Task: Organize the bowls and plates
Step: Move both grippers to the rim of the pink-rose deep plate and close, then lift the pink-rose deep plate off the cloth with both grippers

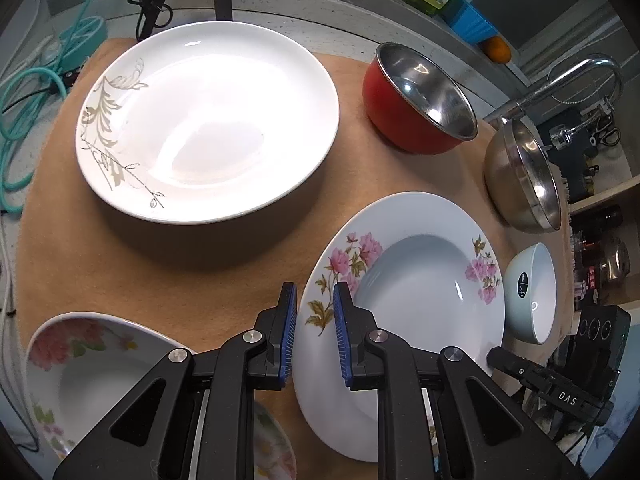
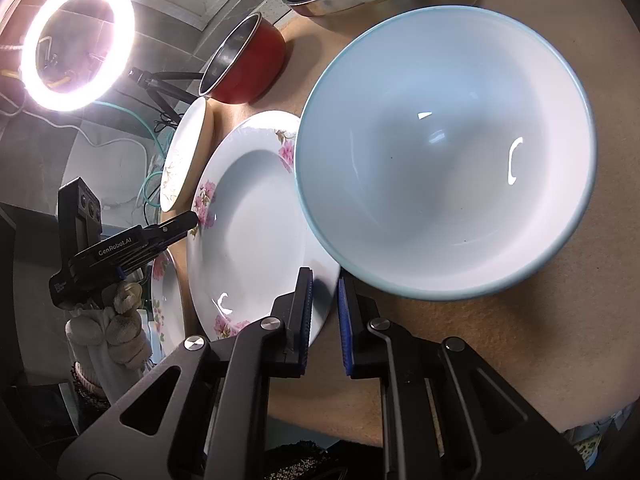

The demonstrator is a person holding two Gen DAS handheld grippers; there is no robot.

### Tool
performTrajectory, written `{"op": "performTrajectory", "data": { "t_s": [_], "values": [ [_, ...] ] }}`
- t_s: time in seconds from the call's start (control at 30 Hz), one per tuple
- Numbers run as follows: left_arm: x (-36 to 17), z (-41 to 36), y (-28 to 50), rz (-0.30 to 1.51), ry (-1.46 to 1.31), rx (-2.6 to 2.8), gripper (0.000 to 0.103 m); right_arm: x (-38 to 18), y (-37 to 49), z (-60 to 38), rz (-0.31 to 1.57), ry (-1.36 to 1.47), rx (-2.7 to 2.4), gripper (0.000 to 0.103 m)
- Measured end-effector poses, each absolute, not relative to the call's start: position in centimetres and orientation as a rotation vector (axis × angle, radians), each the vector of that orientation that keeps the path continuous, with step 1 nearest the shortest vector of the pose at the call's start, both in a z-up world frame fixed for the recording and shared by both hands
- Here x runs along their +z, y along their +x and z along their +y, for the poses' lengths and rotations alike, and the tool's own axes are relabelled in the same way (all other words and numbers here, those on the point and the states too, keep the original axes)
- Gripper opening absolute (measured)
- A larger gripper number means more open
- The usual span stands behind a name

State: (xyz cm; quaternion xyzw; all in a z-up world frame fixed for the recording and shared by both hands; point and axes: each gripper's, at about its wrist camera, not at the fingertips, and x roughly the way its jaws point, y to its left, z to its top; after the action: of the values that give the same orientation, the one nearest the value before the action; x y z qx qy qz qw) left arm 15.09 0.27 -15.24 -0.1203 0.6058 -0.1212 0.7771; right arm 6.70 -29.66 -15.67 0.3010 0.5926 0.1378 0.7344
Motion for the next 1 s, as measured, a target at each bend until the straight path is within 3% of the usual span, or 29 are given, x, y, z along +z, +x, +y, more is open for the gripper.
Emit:
{"op": "performTrajectory", "data": {
  "t_s": [1.0],
  "values": [
    [-15.1, -0.6, 12.4, 1.312, -0.206, -0.231, 0.017, -15.1, 6.1, -28.1, 1.315, 0.567, 0.300, 0.013]
  ]
}}
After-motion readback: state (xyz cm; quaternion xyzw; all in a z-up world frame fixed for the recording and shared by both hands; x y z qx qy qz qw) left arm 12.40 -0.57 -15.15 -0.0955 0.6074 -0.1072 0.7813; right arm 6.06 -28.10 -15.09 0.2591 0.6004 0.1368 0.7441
